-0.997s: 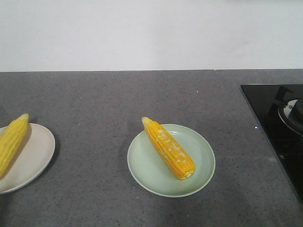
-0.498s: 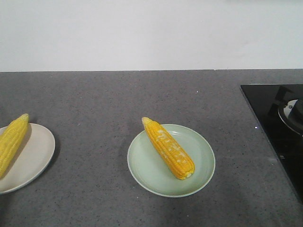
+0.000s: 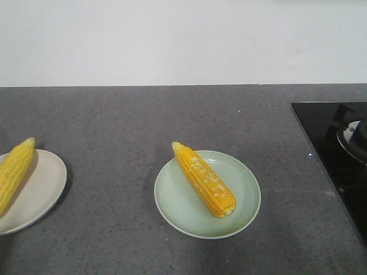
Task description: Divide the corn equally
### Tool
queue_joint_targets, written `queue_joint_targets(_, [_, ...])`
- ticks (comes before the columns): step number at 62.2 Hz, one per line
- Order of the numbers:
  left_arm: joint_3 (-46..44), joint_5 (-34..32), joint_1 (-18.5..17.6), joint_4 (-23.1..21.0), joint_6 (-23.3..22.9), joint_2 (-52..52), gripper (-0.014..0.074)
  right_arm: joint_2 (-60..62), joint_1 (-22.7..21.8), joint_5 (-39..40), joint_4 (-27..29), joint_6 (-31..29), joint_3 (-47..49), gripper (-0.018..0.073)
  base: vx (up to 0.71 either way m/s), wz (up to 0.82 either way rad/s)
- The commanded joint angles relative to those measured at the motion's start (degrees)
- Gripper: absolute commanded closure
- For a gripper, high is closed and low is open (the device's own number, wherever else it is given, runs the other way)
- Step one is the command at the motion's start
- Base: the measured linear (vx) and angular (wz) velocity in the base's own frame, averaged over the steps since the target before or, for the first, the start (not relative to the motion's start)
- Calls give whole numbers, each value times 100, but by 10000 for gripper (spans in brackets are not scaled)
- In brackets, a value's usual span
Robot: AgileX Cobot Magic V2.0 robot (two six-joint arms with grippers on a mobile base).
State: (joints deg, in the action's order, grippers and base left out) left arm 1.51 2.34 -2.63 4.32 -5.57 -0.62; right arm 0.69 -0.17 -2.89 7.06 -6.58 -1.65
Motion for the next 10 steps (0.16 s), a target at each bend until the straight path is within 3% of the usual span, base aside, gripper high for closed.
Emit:
queue_joint_targets(1, [84, -439, 0, -7, -53, -97, 603, 6, -29, 431, -48, -55, -40, 562, 0, 0])
queue_joint_targets(10, [84, -439, 0, -7, -53, -97, 603, 6, -29, 431, -48, -55, -40, 562, 0, 0])
